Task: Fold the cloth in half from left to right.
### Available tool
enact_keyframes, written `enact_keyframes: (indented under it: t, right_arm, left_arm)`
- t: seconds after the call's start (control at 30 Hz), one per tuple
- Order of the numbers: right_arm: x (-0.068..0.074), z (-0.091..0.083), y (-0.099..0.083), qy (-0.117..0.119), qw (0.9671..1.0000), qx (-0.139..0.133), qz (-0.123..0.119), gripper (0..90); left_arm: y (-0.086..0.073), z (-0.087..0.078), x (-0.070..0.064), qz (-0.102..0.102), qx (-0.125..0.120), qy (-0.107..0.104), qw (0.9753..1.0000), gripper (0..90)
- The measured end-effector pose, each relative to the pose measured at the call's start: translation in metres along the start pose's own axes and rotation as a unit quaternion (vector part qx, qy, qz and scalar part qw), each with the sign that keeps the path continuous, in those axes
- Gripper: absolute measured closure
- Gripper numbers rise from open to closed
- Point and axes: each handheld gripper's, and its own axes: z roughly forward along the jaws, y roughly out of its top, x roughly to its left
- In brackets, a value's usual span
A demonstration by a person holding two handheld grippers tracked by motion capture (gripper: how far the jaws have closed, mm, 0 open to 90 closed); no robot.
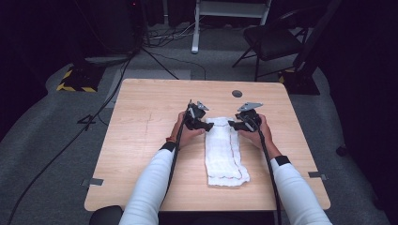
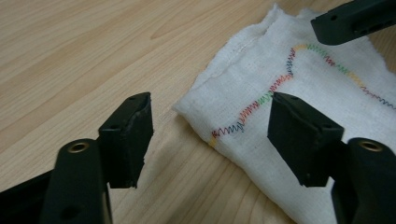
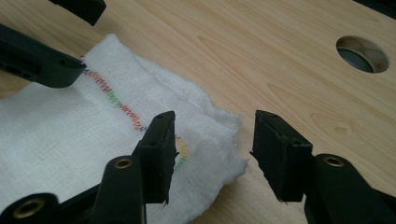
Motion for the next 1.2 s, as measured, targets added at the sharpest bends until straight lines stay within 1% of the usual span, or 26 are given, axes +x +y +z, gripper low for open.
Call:
enact_keyframes:
  t: [0.03, 0.13, 0.17, 0.2, 0.27, 0.3, 0.33, 0.4, 0.47, 0.57, 0.6, 0.67, 0.7, 0.73, 0.77, 0.8, 0.83, 0.9, 0.93, 1.0, 1.07, 1.13, 1.2]
  right_arm:
    - [-0.002, 0.003, -0.001, 0.000, 1.0000, 0.002, 0.006, 49.9]
    - [-0.007, 0.008, -0.003, -0.004, 0.9999, 0.008, 0.013, 49.9]
    - [-0.008, 0.009, -0.003, -0.004, 0.9998, 0.008, 0.017, 49.9]
    - [-0.010, 0.010, -0.004, 0.000, 0.9997, 0.009, 0.023, 50.0]
    - [-0.013, 0.012, -0.006, 0.009, 0.9993, 0.007, 0.036, 50.1]
    - [-0.014, 0.014, -0.006, 0.011, 0.9992, 0.007, 0.039, 50.0]
    - [-0.015, 0.015, -0.007, 0.015, 0.9990, 0.008, 0.041, 50.0]
    - [-0.015, 0.018, -0.007, 0.016, 0.9991, 0.012, 0.038, 49.2]
    - [-0.016, 0.020, -0.006, 0.018, 0.9990, 0.015, 0.038, 48.6]
    - [-0.016, 0.022, -0.004, 0.016, 0.9992, 0.018, 0.031, 47.9]
    - [-0.016, 0.022, -0.004, 0.018, 0.9992, 0.020, 0.031, 49.3]
    - [-0.016, 0.023, -0.002, 0.028, 0.9988, 0.025, 0.030, 55.1]
    - [-0.016, 0.024, -0.001, 0.032, 0.9987, 0.026, 0.031, 59.4]
    - [-0.016, 0.024, -0.001, 0.042, 0.9981, 0.028, 0.034, 66.0]
    - [-0.016, 0.024, -0.001, 0.055, 0.9975, 0.028, 0.034, 68.6]
    - [-0.017, 0.024, -0.001, 0.060, 0.9971, 0.027, 0.037, 70.7]
    - [-0.018, 0.024, -0.002, 0.067, 0.9964, 0.026, 0.045, 73.2]
    - [-0.019, 0.025, -0.002, 0.077, 0.9953, 0.027, 0.053, 77.1]
    - [-0.018, 0.024, -0.001, 0.079, 0.9951, 0.029, 0.052, 80.0]
    - [-0.017, 0.024, 0.000, 0.079, 0.9952, 0.032, 0.048, 81.6]
    - [-0.016, 0.024, 0.001, 0.075, 0.9957, 0.035, 0.041, 82.9]
    - [-0.014, 0.024, 0.003, 0.069, 0.9964, 0.038, 0.031, 84.0]
    - [-0.014, 0.023, 0.003, 0.063, 0.9971, 0.036, 0.024, 84.8]
  left_arm:
    - [0.000, 0.002, 0.000, -0.003, 0.000, 0.003, 1.0000, 32.6]
    - [0.000, 0.006, 0.001, -0.012, 0.002, -0.002, 0.9999, 32.6]
    - [-0.001, 0.007, 0.002, -0.010, 0.005, 0.000, 0.9999, 32.7]
    - [-0.001, 0.009, 0.002, -0.009, 0.009, 0.000, 0.9999, 32.7]
    - [-0.001, 0.011, 0.003, -0.018, 0.008, -0.003, 0.9998, 32.0]
    - [-0.002, 0.013, 0.004, -0.028, 0.009, -0.005, 0.9996, 31.5]
    - [-0.002, 0.014, 0.005, -0.029, 0.013, -0.005, 0.9995, 30.7]
    - [-0.002, 0.015, 0.005, -0.030, 0.009, -0.006, 0.9995, 29.2]
    - [-0.002, 0.015, 0.006, -0.028, 0.010, -0.007, 0.9995, 29.0]
    - [-0.002, 0.015, 0.005, -0.023, 0.010, -0.004, 0.9997, 28.7]
    - [-0.002, 0.016, 0.005, -0.021, 0.011, -0.003, 0.9997, 28.7]
    - [-0.002, 0.016, 0.005, -0.009, 0.015, 0.000, 0.9998, 29.4]
    - [-0.002, 0.016, 0.005, -0.007, 0.015, 0.001, 0.9999, 30.0]
    - [-0.003, 0.015, 0.005, -0.006, 0.013, -0.004, 0.9999, 31.8]
    - [-0.003, 0.014, 0.005, -0.003, 0.008, -0.012, 0.9999, 36.6]
    - [-0.004, 0.013, 0.006, 0.001, 0.007, -0.017, 0.9998, 41.9]
    - [-0.004, 0.013, 0.007, 0.003, 0.005, -0.020, 0.9998, 45.2]
    - [-0.005, 0.013, 0.007, 0.003, 0.001, -0.037, 0.9993, 55.8]
    - [-0.004, 0.013, 0.007, 0.005, 0.000, -0.042, 0.9991, 62.3]
    - [-0.004, 0.014, 0.008, 0.005, -0.001, -0.054, 0.9985, 68.3]
    - [-0.004, 0.014, 0.009, 0.004, 0.000, -0.061, 0.9981, 73.4]
    - [-0.003, 0.014, 0.009, 0.004, 0.001, -0.063, 0.9980, 75.5]
    - [-0.001, 0.014, 0.009, 0.012, 0.003, -0.056, 0.9984, 78.8]
